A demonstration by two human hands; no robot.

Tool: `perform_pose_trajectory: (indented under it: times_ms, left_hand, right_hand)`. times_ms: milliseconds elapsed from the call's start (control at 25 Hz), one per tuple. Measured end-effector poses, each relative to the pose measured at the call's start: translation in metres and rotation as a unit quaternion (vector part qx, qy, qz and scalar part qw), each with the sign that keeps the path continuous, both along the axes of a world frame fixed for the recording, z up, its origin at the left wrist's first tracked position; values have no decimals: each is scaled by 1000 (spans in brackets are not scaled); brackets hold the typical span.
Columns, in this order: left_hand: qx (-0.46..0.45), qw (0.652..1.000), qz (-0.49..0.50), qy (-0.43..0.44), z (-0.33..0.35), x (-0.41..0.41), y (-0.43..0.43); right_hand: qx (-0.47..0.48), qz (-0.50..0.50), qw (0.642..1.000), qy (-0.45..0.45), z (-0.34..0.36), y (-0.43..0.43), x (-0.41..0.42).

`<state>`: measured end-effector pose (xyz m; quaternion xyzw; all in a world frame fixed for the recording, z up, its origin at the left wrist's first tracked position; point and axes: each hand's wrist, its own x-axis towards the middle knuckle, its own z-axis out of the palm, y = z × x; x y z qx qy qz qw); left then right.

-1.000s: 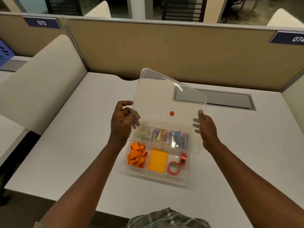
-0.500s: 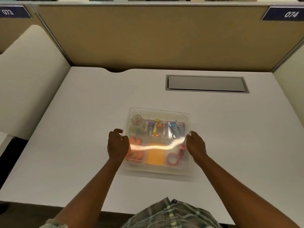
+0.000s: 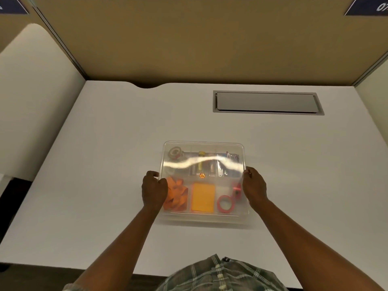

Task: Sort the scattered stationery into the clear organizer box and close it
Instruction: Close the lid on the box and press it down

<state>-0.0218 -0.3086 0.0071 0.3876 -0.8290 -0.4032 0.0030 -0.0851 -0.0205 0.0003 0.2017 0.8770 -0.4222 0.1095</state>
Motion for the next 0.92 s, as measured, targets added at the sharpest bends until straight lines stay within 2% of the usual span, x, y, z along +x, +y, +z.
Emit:
perform_pose_trajectory:
  times_ms: [120, 320, 560, 640, 760, 920]
  left_hand:
    - [-2, 1000, 7, 26, -5, -2, 6]
    - [-65, 996, -17, 64, -16, 0, 11]
    - [-74, 995, -33, 65, -15, -6, 16]
    - [-110, 990, -66, 56, -14, -8, 11]
    - [-220, 955, -192, 58, -9, -33, 3]
    - [-278, 880, -382, 56, -17, -76, 2]
  right_hand:
    - [22, 5, 999, 37, -8, -1, 11]
    - [31, -2, 998, 47, -24, -3, 31]
    - [43, 3, 997, 63, -24, -2, 30]
    - [59, 3, 995, 76, -18, -1, 24]
    - [145, 71, 979, 124, -8, -1, -5]
    - [247, 270, 921, 136, -3, -19, -49]
